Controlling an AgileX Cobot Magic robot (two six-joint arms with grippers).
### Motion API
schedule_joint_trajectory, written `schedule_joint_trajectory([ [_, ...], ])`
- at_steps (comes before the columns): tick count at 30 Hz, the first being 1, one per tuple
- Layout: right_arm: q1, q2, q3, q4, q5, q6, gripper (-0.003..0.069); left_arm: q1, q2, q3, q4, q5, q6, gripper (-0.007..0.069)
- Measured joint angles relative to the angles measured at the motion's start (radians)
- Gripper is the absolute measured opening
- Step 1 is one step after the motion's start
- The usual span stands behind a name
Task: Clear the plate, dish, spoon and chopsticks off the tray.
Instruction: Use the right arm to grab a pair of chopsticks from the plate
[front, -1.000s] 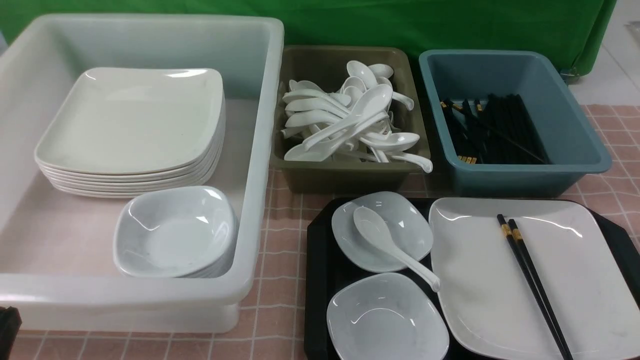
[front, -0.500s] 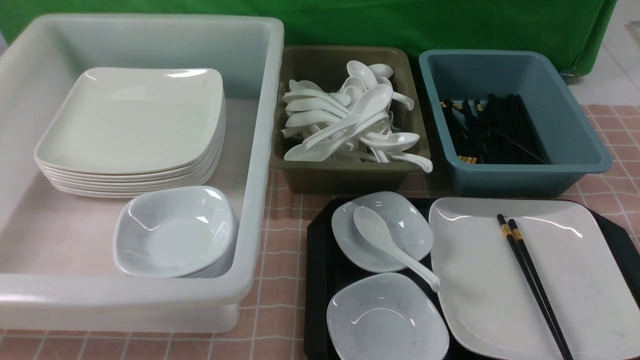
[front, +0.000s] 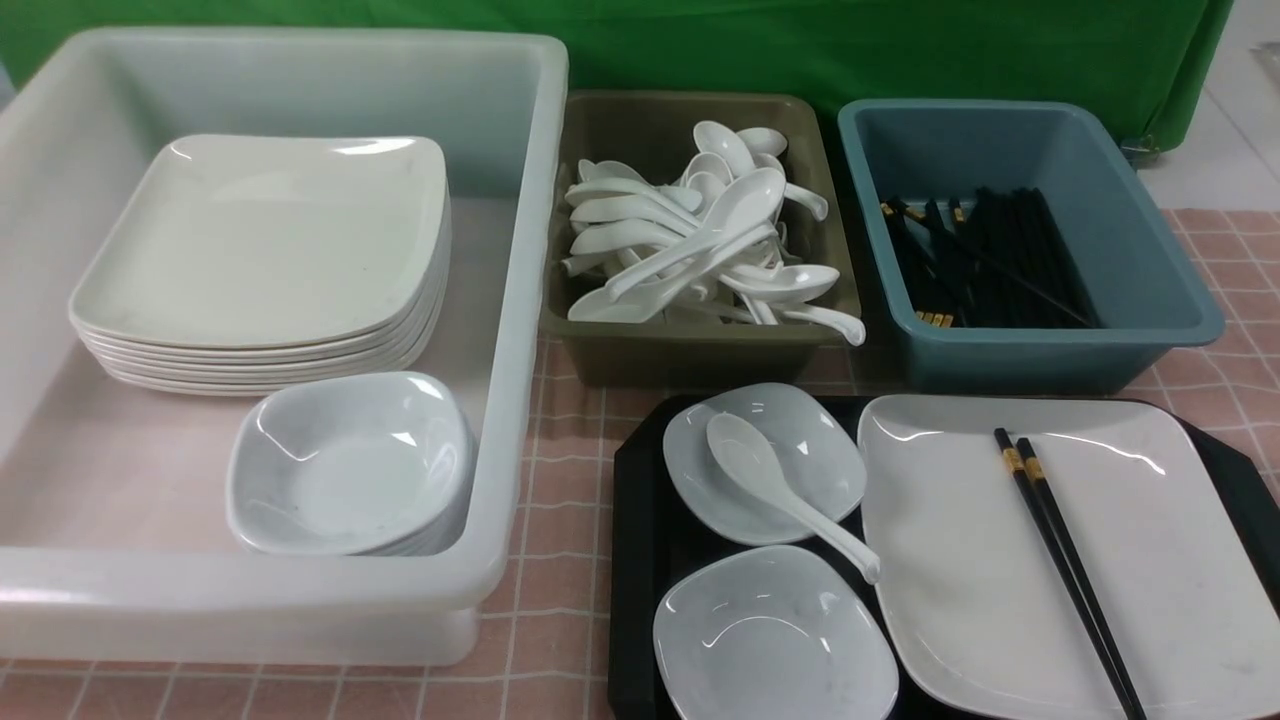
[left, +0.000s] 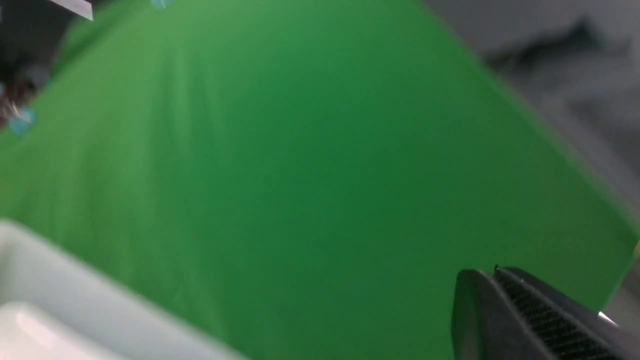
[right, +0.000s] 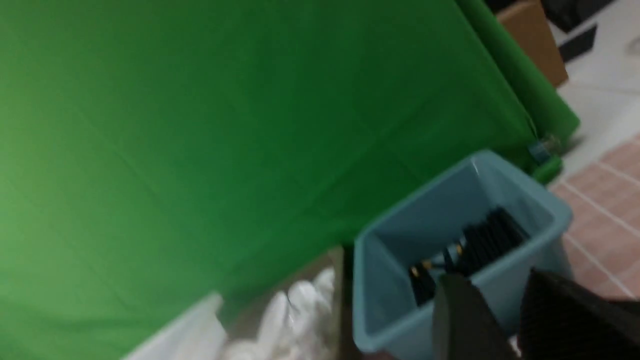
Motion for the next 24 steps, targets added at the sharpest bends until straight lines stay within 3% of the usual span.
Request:
schedule_joint_trajectory([
  [4,0.001,0.0,-0.007,0.005,-0.027,0.054,0.0221,0.0,0.189,-0.237,-0.011,0.349,0.177,0.0005],
  [5,0.003,0.001,-0.029,-0.003,0.037,0.057,0.0203,0.0,0.257,-0.3,-0.036,0.462,0.242,0.0005],
  [6,0.012,0.015,-0.1,-0.027,0.217,0.043,0.0152,0.0,0.364,-0.384,-0.078,0.625,0.327,0.0005],
  [7,0.014,0.019,-0.111,-0.029,0.217,0.043,0.0152,0.0,0.39,-0.393,-0.082,0.662,0.346,0.0005],
  [8,0.026,0.084,-0.223,-0.044,0.444,-0.022,0.007,0.0,0.506,-0.453,-0.116,0.793,0.436,0.0005],
  [9,0.034,0.126,-0.275,-0.047,0.531,-0.055,0.0046,0.0,0.543,-0.469,-0.126,0.834,0.472,0.0005],
  [12,0.056,0.304,-0.439,-0.057,0.772,-0.158,0.003,0.0,0.684,-0.489,-0.156,0.885,0.536,0.0005],
  [16,0.064,0.655,-0.665,-0.079,1.149,-0.301,0.003,-0.003,0.871,-0.492,-0.289,0.869,0.686,-0.0003],
  [19,0.064,0.905,-0.79,-0.105,1.246,-0.378,0.003,-0.067,0.954,-0.515,-0.335,0.863,0.751,-0.0008],
  [24,0.064,1.204,-0.946,-0.11,1.244,-0.406,0.003,-0.247,1.017,-0.581,-0.271,0.847,0.713,-0.0011],
])
